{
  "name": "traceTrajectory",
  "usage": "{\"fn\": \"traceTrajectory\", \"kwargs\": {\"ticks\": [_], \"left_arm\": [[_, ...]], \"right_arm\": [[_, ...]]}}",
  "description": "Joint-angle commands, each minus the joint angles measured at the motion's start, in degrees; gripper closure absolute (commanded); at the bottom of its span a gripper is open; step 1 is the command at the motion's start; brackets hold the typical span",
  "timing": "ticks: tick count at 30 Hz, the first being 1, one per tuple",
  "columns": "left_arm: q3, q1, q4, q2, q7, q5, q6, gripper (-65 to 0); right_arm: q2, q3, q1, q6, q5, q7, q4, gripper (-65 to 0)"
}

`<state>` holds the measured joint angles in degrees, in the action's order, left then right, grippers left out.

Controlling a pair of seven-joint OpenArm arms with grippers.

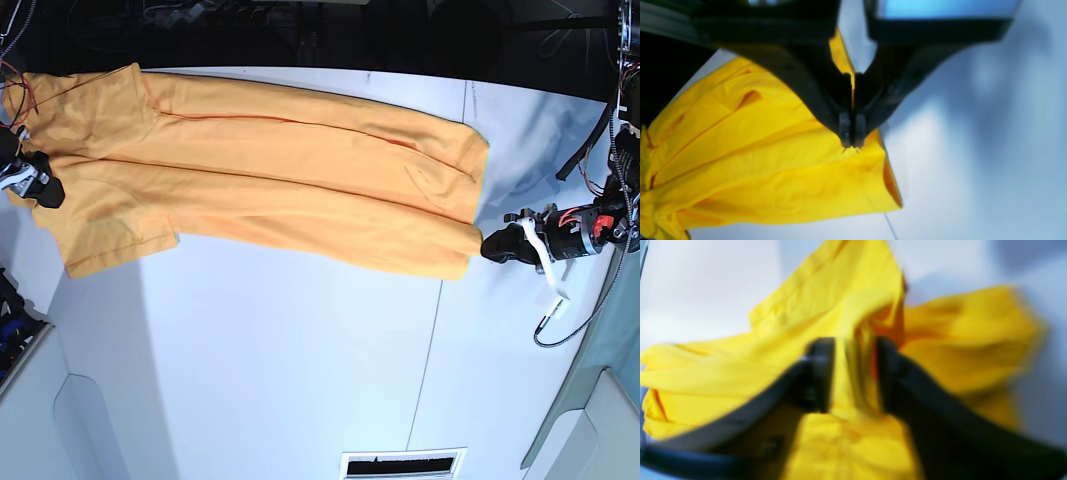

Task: Layout the t-shirt on the table in an organized manner, then fold the t-shirt properly
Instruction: 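Fold the shirt edge over again with both grippers, narrowing the strip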

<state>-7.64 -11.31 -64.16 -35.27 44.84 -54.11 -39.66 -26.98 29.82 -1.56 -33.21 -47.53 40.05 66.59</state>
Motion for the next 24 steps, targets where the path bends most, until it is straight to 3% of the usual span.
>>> {"fn": "traceTrajectory", "kwargs": {"ticks": [1,5,17,24], "left_arm": [[0.48,-1.38,-0.76,-0.31,-1.29,-1.36,-0.34,0.0],[0.48,-0.85,-0.76,1.16,-1.27,-1.33,-0.34,0.0],[0.48,-0.59,-0.76,1.16,-1.31,-1.07,-0.34,0.0],[0.48,-0.57,-0.76,1.14,-1.27,-0.96,-0.34,0.0]], "right_arm": [[-1.7,0.5,1.11,-0.28,-0.37,-3.1,0.92,-33.6],[-1.73,1.2,2.05,0.0,2.25,-8.5,0.92,-34.1],[-1.42,1.53,14.21,3.5,14.16,-10.75,-0.66,-34.1],[-1.44,1.49,18.8,5.03,19.56,-16.96,-13.92,-34.1]]}}
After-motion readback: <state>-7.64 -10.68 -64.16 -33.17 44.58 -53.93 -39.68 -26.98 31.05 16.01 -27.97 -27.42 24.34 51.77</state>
